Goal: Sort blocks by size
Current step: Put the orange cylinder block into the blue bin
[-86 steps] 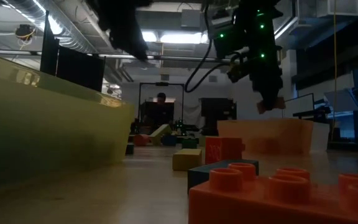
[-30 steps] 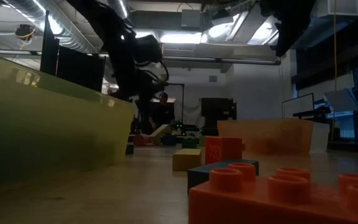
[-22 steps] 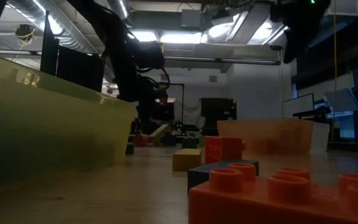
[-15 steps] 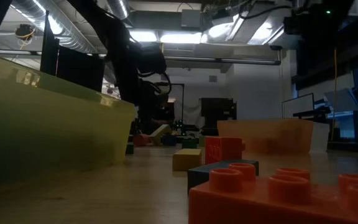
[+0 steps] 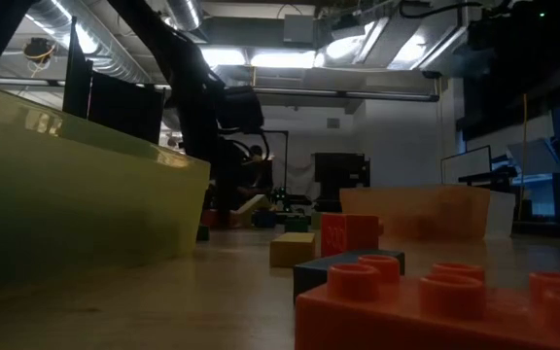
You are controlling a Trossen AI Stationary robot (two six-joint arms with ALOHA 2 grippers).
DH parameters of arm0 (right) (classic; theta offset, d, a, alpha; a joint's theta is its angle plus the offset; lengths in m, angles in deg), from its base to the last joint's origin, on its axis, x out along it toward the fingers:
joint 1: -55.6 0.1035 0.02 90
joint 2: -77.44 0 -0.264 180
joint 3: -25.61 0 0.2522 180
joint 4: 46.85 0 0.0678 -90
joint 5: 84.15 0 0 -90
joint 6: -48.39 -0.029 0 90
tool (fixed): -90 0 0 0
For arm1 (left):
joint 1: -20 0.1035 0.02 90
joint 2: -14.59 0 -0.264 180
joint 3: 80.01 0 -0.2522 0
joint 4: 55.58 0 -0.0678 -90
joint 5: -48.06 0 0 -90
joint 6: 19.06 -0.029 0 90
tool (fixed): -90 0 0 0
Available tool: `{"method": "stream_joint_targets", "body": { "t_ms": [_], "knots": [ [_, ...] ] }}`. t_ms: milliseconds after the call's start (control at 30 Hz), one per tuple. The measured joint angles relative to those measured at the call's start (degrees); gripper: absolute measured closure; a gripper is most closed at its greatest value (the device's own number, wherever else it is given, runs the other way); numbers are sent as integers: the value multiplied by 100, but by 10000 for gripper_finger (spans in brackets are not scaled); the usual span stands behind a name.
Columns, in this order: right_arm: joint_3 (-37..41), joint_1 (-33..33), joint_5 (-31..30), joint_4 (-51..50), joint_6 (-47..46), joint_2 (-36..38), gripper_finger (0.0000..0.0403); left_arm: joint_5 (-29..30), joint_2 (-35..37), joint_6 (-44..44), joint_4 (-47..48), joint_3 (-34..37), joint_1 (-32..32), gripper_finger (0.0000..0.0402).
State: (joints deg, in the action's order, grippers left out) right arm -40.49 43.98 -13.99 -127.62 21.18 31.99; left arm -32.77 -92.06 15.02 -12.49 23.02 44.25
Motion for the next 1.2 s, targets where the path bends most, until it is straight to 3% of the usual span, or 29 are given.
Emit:
{"method": "stream_joint_targets", "body": {
  "t_ms": [100,367,633,900,1200],
  "knots": [
    [0,2,0,0,0,2,286,-7,4,-135,14,-6,-2,284],
    [0,2,2,-2,0,-1,286,-240,451,-158,356,-64,0,284],
    [0,2,0,0,0,-3,286,-468,1657,-252,1907,-158,-194,284],
    [2,0,-57,4,2,-3,286,-1007,2584,410,3586,-157,-1341,274],
    [2,0,-63,7,3,-22,286,-1542,2758,1753,4071,-137,-3203,271]
  ]
}}
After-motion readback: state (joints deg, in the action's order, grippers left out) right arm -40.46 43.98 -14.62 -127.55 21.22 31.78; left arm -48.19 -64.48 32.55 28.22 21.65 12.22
